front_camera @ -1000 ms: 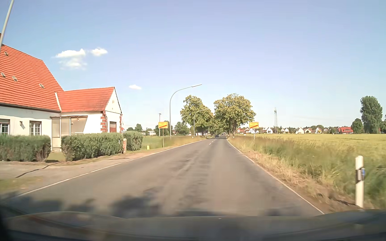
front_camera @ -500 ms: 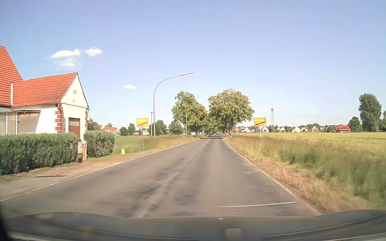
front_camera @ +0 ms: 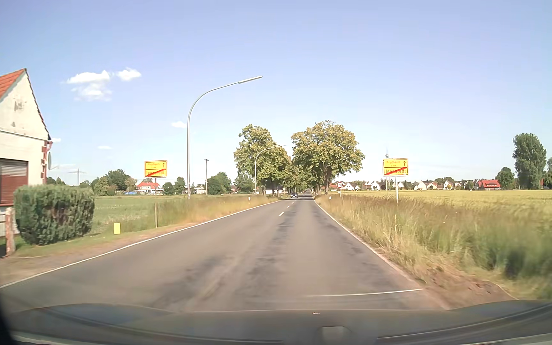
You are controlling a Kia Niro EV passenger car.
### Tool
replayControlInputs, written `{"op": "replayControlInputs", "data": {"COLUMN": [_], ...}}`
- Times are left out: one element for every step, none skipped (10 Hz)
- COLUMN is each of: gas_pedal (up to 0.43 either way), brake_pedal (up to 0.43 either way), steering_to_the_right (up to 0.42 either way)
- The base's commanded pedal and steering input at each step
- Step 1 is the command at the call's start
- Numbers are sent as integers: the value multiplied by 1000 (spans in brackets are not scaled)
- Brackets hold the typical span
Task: Follow the waypoints while adhering to traffic rules and regulations
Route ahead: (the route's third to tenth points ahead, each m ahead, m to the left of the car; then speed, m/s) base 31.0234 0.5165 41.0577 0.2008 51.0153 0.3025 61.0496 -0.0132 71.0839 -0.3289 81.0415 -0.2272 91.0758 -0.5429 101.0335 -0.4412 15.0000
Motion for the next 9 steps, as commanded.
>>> {"op": "replayControlInputs", "data": {"gas_pedal": [319,319,319,319,319,319,319,319,319], "brake_pedal": [6,6,6,6,12,6,6,6,6], "steering_to_the_right": [9,7,4,3,3,3,3,4,3]}}
